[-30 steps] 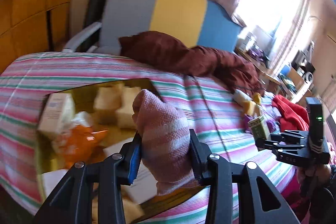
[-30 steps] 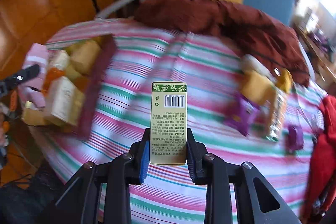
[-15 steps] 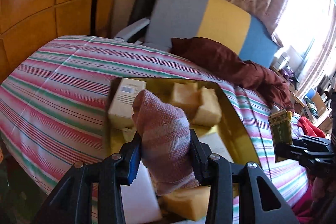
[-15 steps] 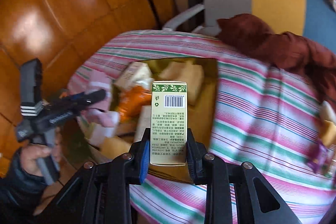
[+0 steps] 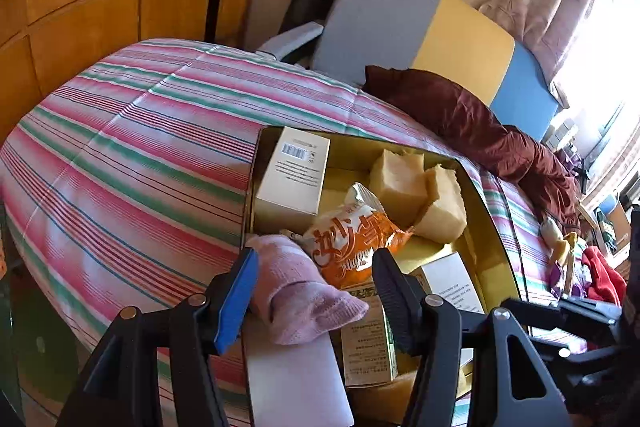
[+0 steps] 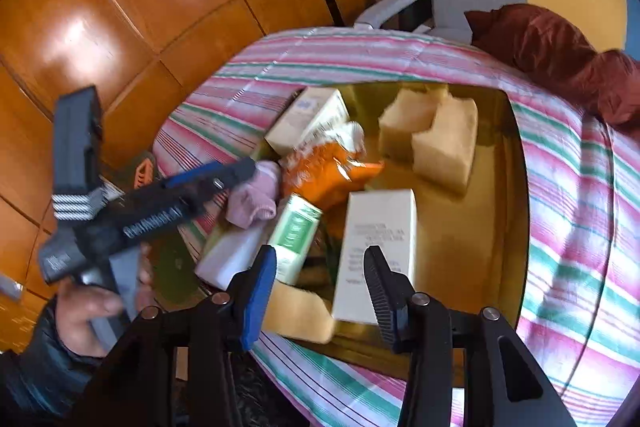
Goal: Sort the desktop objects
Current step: 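Carry the sock and carton to the gold tray and release both, then move both grippers back over the remaining items on the bedspread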
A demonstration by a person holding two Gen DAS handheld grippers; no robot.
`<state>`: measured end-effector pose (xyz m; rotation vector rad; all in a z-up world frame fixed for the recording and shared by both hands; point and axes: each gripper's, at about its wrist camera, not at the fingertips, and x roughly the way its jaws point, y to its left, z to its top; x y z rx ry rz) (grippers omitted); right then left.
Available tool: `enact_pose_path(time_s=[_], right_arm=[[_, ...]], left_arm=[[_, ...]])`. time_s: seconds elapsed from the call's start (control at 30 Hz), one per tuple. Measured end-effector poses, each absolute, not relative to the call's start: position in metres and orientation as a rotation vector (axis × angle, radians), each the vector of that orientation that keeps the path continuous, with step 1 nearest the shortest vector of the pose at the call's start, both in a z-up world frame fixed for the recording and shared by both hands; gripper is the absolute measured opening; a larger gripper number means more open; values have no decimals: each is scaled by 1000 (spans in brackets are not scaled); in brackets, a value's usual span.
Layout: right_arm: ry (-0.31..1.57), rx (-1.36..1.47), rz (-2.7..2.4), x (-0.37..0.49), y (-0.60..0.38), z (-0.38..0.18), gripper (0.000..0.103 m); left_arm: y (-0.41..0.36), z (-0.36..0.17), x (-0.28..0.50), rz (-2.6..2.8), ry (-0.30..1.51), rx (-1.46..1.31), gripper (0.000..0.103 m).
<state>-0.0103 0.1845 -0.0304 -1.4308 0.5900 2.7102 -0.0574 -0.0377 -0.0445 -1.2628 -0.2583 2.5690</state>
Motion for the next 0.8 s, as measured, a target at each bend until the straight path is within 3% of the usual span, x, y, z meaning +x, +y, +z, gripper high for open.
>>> enact_pose_path(time_s=[0.2,0.43,0.8], right_arm=[[590,-1436,2675,2,190,-41,58],[467,-1392,2675,13,184,-33,68],[348,-1328,2672,30,184,-22,72]], left_arm=[[-31,-32,-45,2601,-221,-1214,60],[-11,-11,-26,2632,-114,-1126,60],[15,0,-6,2602,-11,-1066,60]])
